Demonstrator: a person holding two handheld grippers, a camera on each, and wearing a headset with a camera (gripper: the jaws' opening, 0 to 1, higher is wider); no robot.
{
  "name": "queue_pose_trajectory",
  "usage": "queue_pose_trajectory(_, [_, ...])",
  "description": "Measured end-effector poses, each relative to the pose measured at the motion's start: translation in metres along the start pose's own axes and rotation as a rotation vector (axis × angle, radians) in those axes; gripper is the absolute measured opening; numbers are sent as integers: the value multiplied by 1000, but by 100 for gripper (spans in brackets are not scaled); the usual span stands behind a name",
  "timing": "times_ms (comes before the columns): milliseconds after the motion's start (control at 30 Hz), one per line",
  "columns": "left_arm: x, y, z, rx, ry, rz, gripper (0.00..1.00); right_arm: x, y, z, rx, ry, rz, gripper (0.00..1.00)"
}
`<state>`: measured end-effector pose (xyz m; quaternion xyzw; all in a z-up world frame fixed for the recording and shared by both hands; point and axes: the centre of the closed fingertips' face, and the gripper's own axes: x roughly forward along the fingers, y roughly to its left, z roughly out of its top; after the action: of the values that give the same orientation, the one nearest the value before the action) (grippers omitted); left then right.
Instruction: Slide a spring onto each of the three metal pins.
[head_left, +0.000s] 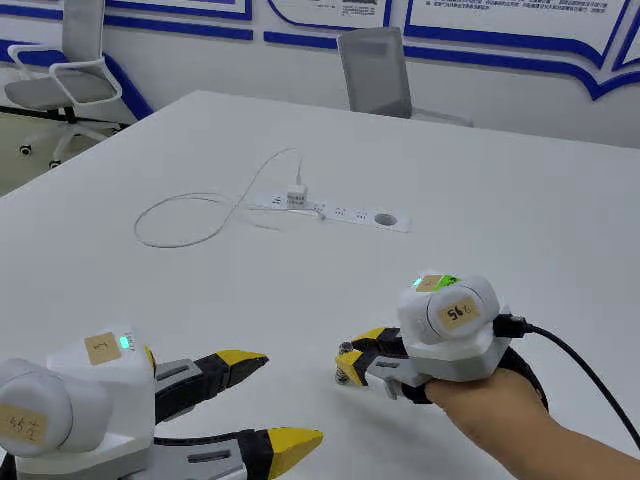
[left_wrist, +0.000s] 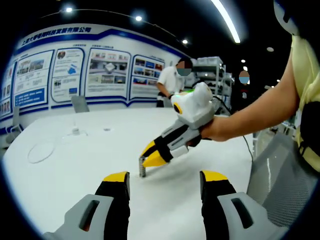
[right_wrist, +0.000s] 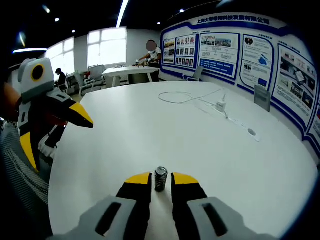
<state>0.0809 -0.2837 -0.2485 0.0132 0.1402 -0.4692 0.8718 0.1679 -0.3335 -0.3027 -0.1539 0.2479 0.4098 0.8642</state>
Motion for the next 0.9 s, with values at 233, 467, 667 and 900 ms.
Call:
queue_pose_trajectory(233, [4, -3, 1, 11, 2, -8, 60, -20, 2, 2, -11, -21, -15, 20])
queue_pose_trajectory(467, [5, -3, 2, 22, 10, -12, 61, -44, 13, 3, -14, -49, -8, 22])
queue_pose_trajectory(667, [4, -6, 5, 34, 14, -15, 62, -66, 22, 2, -21, -75, -5, 23])
queue_pose_trajectory(900, [3, -9, 6, 38, 10, -16, 63, -96, 28, -4, -12, -101, -14, 25])
